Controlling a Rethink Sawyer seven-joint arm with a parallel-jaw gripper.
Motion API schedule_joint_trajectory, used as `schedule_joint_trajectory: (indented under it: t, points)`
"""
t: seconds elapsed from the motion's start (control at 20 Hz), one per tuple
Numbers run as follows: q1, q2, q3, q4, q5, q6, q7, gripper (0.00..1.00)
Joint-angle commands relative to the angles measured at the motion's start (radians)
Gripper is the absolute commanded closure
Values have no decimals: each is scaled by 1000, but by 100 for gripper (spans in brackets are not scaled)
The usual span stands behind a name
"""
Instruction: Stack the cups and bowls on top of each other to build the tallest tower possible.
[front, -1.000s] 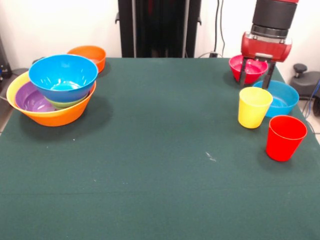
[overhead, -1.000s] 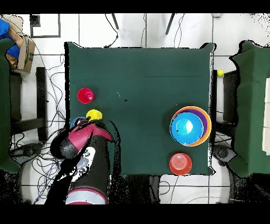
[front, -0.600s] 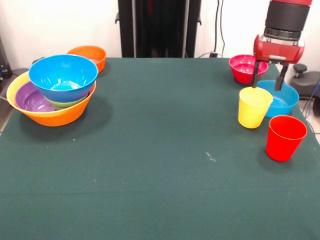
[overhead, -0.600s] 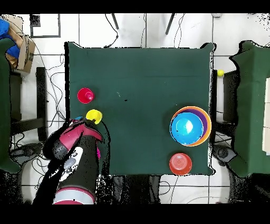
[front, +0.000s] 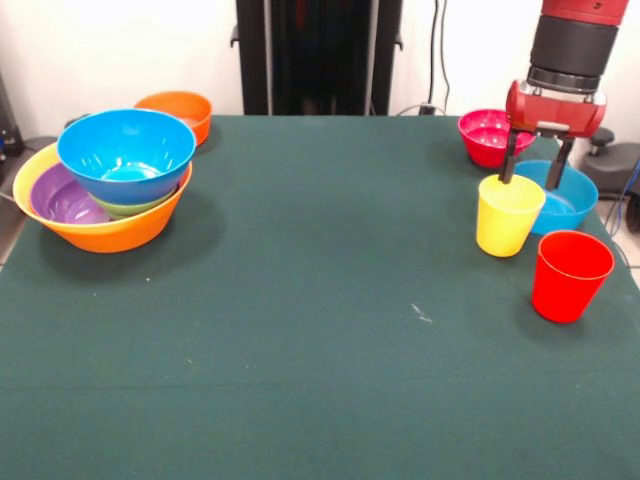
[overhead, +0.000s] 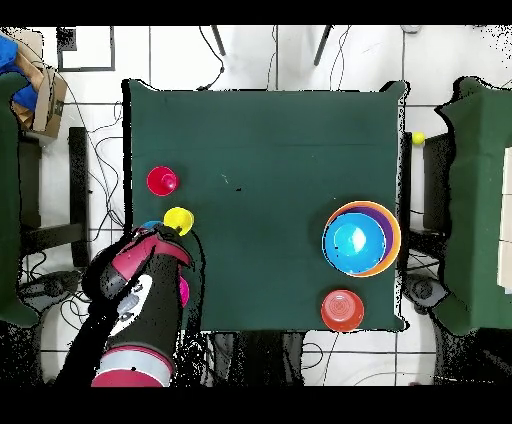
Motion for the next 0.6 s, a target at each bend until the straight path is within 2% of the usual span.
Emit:
schedule_joint_trajectory:
  t: [0.05,0.25,0.6]
  points:
    - [-43,31,67,2,-39,18,-12,0]
    - [-81,6,99,47,-13,20,5,0]
    - [-92,-1,103,57,-28,20,-3,0]
